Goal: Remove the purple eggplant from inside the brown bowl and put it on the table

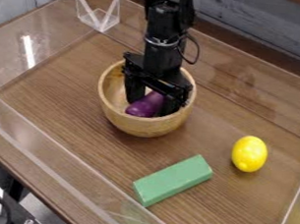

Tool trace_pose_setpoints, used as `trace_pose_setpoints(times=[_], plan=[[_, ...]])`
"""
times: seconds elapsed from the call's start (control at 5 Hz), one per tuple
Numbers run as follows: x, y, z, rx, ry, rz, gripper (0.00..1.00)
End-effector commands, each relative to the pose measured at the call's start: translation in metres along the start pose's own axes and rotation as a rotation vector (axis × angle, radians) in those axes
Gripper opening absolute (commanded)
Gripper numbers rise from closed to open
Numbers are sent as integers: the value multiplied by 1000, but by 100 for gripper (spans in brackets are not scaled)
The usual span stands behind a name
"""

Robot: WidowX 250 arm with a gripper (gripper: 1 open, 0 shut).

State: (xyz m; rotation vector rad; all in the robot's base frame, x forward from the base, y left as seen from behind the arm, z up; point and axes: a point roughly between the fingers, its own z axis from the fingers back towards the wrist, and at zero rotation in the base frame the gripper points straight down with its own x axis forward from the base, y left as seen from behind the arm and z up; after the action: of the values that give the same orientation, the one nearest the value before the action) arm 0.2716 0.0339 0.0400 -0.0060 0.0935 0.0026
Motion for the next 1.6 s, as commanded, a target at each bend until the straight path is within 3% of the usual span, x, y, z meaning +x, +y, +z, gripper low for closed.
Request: trace_pose_setpoints(times=[0.0,1.0,1.2,1.4], plan=[[9,5,12,0,-57,13,100],[15,6,14,-21,-69,30,100],[14,7,14,-24,-73,37,0],[13,8,21,-30,-80,44,0]])
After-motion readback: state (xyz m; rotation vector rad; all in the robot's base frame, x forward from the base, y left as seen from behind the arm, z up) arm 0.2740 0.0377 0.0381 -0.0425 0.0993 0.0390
